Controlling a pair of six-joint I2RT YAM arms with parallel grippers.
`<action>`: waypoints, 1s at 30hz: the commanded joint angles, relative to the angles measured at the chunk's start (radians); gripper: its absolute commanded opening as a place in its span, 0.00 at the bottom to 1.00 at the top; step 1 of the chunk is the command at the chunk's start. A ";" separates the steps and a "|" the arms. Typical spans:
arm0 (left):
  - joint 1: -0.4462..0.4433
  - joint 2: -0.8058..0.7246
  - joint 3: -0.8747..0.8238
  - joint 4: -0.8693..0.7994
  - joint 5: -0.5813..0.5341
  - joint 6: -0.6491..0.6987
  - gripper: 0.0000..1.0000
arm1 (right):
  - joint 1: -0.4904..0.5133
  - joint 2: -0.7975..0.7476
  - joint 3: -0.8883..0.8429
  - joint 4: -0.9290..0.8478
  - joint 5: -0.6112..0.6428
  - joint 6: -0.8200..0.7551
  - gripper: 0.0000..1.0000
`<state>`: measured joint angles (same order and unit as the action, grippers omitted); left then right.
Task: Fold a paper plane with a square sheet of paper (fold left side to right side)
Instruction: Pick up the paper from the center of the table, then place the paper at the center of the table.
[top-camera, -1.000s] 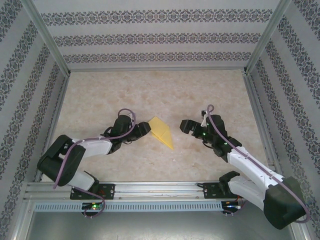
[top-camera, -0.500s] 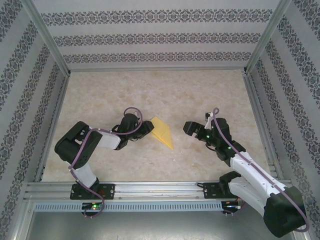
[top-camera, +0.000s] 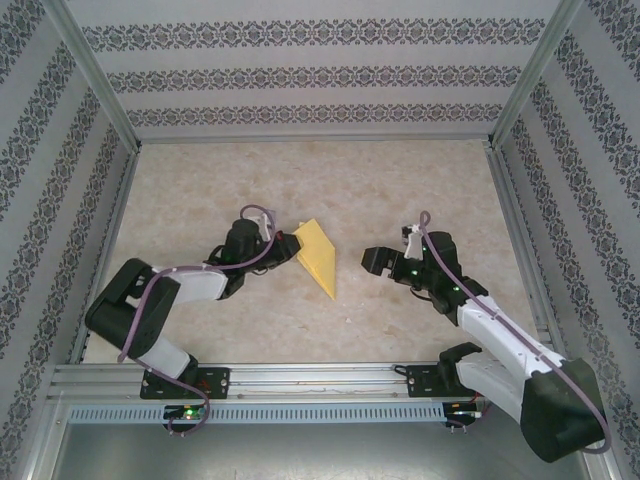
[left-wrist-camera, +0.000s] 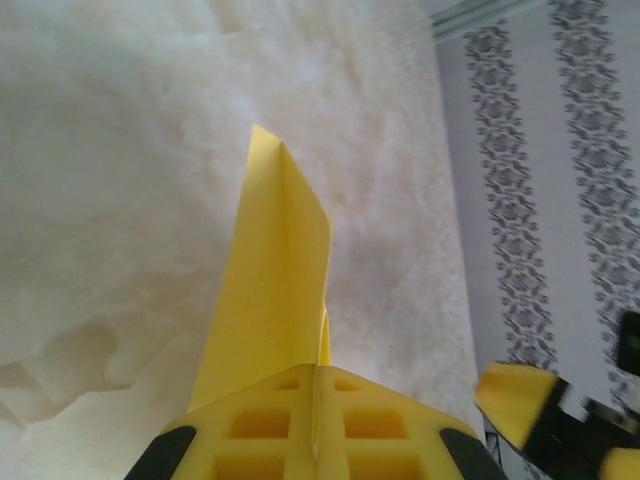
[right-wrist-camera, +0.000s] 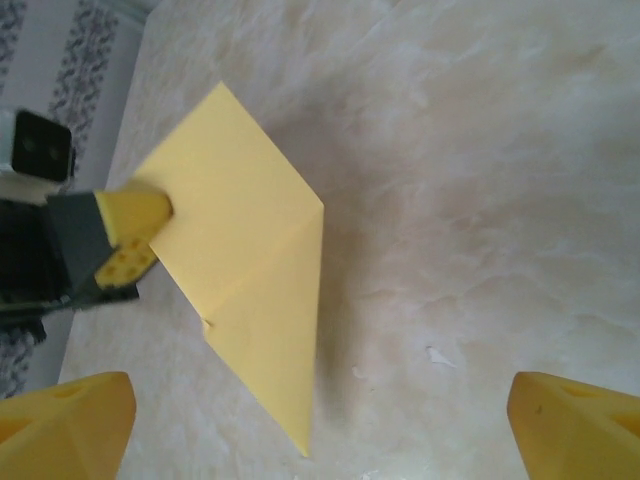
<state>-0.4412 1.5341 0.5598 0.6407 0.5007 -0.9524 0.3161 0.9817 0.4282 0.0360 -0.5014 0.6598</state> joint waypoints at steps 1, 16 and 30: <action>0.047 -0.077 -0.025 -0.059 0.175 0.151 0.00 | 0.000 0.066 0.062 0.084 -0.171 -0.077 0.98; 0.092 -0.237 -0.050 -0.174 0.461 0.363 0.00 | 0.151 0.488 0.243 0.369 -0.443 -0.109 0.91; 0.094 -0.200 -0.039 -0.279 0.408 0.417 0.00 | 0.160 0.557 0.320 0.315 -0.428 -0.117 0.53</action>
<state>-0.3580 1.3228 0.5144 0.4034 0.9123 -0.5812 0.4862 1.5284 0.7143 0.3630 -0.9249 0.5709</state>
